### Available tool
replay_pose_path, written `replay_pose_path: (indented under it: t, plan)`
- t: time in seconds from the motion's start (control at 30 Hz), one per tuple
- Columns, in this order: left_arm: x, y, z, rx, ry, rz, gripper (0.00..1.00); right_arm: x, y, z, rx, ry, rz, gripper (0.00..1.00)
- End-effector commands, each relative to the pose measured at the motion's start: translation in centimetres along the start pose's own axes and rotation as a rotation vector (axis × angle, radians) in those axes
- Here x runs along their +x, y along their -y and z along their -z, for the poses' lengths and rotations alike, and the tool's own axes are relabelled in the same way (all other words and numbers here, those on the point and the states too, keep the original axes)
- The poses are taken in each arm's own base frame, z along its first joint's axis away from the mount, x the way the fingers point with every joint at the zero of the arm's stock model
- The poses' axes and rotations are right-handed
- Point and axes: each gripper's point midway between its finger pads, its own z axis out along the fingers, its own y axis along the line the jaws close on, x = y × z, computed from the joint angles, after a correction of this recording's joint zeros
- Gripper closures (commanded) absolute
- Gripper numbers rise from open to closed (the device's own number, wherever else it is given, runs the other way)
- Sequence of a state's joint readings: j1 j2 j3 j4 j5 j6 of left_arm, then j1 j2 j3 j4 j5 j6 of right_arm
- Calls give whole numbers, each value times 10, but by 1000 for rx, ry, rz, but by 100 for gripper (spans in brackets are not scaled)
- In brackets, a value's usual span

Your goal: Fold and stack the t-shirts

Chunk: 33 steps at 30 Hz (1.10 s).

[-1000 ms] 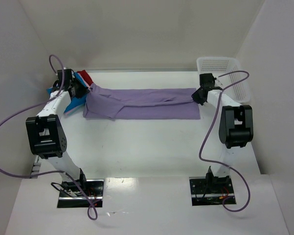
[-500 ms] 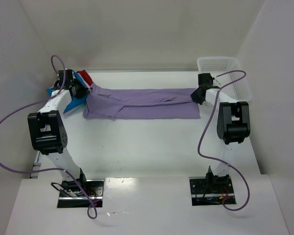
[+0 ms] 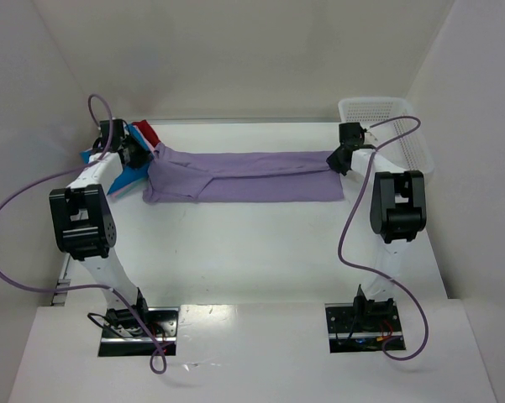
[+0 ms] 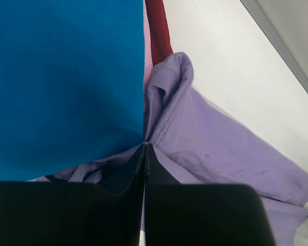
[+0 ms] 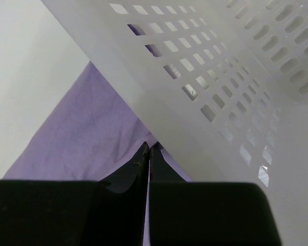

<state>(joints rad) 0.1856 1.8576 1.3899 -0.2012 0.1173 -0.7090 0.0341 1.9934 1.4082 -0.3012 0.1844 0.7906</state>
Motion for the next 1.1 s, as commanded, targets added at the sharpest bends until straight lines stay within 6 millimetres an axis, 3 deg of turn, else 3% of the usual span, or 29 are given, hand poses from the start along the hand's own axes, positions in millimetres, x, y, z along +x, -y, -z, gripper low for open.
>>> replay_pose_path:
  t: [0.0, 0.1, 0.2, 0.37, 0.43, 0.47, 0.5, 0.63, 0.7, 0.77, 0.83, 0.93, 1.07]
  plan:
    - [-26, 14, 0, 49, 71, -27, 99, -26, -11, -4, -17, 85, -10, 98]
    - [-26, 13, 0, 48, 71, -38, 94, -26, -11, -4, -17, 85, -10, 88]
    - [-25, 14, 0, 57, 65, -49, 89, -23, -13, -3, -33, 68, 0, 68]
    - [-31, 24, 4, 92, 68, -63, 87, -35, -42, 17, -154, 66, 12, 45]
    - [-30, 29, 5, 117, 61, -66, 87, -47, -64, 34, -224, 91, 26, 42]
    - [-30, 29, 5, 117, 61, -66, 84, -42, -74, 38, -255, 77, 45, 40]
    - [-29, 30, 5, 126, 55, -67, 73, -44, -78, 43, -277, 81, 45, 39]
    - [-33, 38, 11, 156, 64, -119, 57, -36, -116, 66, -409, 63, 117, 36]
    - [-37, 45, 23, 178, 70, -157, 43, -26, -133, 74, -476, 44, 146, 33]
    - [-37, 49, 34, 193, 59, -225, 36, -21, -136, 76, -490, 35, 166, 31]
    - [-36, 52, 46, 211, 45, -295, 22, -13, -141, 81, -527, 24, 190, 28]
    - [-17, 49, 55, 226, -41, -335, 15, 6, -151, 88, -588, -29, 225, 22]
    - [2, 30, 58, 178, -85, -343, 15, 29, -173, 109, -680, -74, 266, 21]
